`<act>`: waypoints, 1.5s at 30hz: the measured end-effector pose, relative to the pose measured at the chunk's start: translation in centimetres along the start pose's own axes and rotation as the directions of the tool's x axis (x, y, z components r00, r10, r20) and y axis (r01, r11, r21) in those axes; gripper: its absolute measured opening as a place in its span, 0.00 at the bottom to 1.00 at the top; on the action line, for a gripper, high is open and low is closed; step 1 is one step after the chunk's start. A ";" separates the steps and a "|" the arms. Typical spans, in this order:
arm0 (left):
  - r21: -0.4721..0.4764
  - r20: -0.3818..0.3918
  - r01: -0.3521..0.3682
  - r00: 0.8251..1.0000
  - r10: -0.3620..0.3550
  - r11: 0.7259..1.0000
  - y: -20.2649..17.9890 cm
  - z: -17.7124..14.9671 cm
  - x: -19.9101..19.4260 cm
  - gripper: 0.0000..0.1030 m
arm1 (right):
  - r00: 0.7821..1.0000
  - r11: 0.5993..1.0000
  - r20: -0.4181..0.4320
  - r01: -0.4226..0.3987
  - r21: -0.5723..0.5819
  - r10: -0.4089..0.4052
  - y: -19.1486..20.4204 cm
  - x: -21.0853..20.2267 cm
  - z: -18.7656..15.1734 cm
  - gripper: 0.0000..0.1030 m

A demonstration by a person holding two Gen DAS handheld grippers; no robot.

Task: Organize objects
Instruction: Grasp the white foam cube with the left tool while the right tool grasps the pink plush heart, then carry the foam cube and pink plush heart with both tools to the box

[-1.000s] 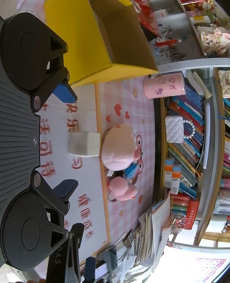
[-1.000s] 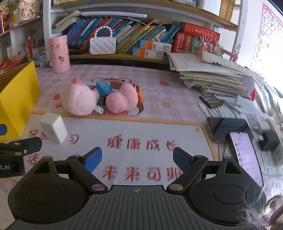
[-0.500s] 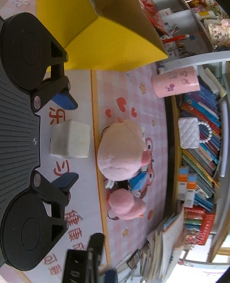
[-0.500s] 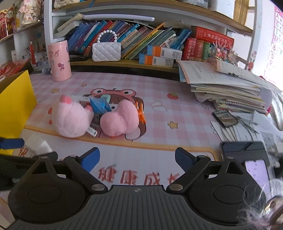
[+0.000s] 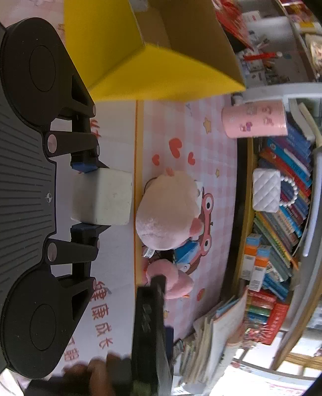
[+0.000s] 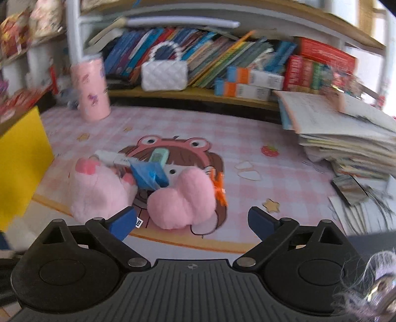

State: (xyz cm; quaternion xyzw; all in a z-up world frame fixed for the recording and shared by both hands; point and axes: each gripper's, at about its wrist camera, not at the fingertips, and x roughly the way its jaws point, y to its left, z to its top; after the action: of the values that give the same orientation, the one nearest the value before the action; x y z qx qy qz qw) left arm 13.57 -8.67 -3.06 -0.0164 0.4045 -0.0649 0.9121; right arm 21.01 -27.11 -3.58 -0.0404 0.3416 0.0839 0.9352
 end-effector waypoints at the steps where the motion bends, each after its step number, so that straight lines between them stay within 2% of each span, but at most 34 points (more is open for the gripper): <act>1: -0.007 0.002 -0.001 1.000 0.001 1.000 0.2 -0.1 -0.5 0.35 | 1.000 0.999 -0.011 0.000 -0.039 0.000 0.2 0.6 0.0 0.95; 6: -0.051 -0.010 -0.003 1.000 0.002 0.999 1.4 -0.8 -2.1 0.35 | 1.000 0.980 -0.022 -0.007 -0.199 0.003 0.5 3.5 0.1 0.94; 15: -0.077 -0.019 -0.038 0.999 0.036 0.996 2.6 -1.7 -3.3 0.35 | 0.995 0.961 -0.076 -0.078 -0.266 0.060 0.2 6.9 0.5 0.95; 16: -0.076 -0.018 -0.038 0.999 0.037 0.996 2.7 -1.8 -3.4 0.35 | 0.996 0.961 -0.073 -0.078 -0.264 0.061 0.1 7.0 0.5 0.94; 19: -0.081 -0.015 -0.035 0.999 0.034 0.996 2.9 -2.1 -3.8 0.35 | 0.994 0.967 -0.065 -0.099 -0.233 0.086 -0.2 6.8 0.6 0.79; 20: -0.082 -0.014 -0.034 0.999 0.033 0.996 2.9 -2.1 -3.9 0.35 | 0.994 0.970 -0.067 -0.100 -0.220 0.087 -0.4 6.7 0.6 0.77; 26: -0.088 0.000 -0.015 1.000 0.015 0.996 3.3 -2.6 -4.5 0.35 | 0.995 0.988 -0.076 -0.067 -0.137 0.057 -0.6 4.0 -0.1 0.77; 34: -0.101 0.035 0.036 0.999 -0.032 0.994 4.2 -3.4 -5.7 0.35 | 0.997 1.000 -0.075 -0.018 0.003 0.018 0.8 -2.9 -1.8 0.77; 39: -0.119 0.069 0.040 0.997 -0.032 0.992 5.8 -4.0 -7.1 0.35 | 0.997 0.992 -0.050 -0.054 0.112 0.060 4.1 -7.2 -2.6 0.77; 45: -0.150 0.075 0.024 0.997 -0.013 0.988 8.4 -5.7 -9.1 0.35 | 0.996 0.994 -0.012 -0.087 0.065 0.088 9.6 -11.0 -4.3 0.77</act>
State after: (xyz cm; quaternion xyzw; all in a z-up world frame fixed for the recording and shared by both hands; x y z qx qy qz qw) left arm 4.20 0.98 -0.87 -0.0916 0.3743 -0.0420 0.9218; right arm 8.26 -19.70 0.01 0.0043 0.3527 0.1134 0.9288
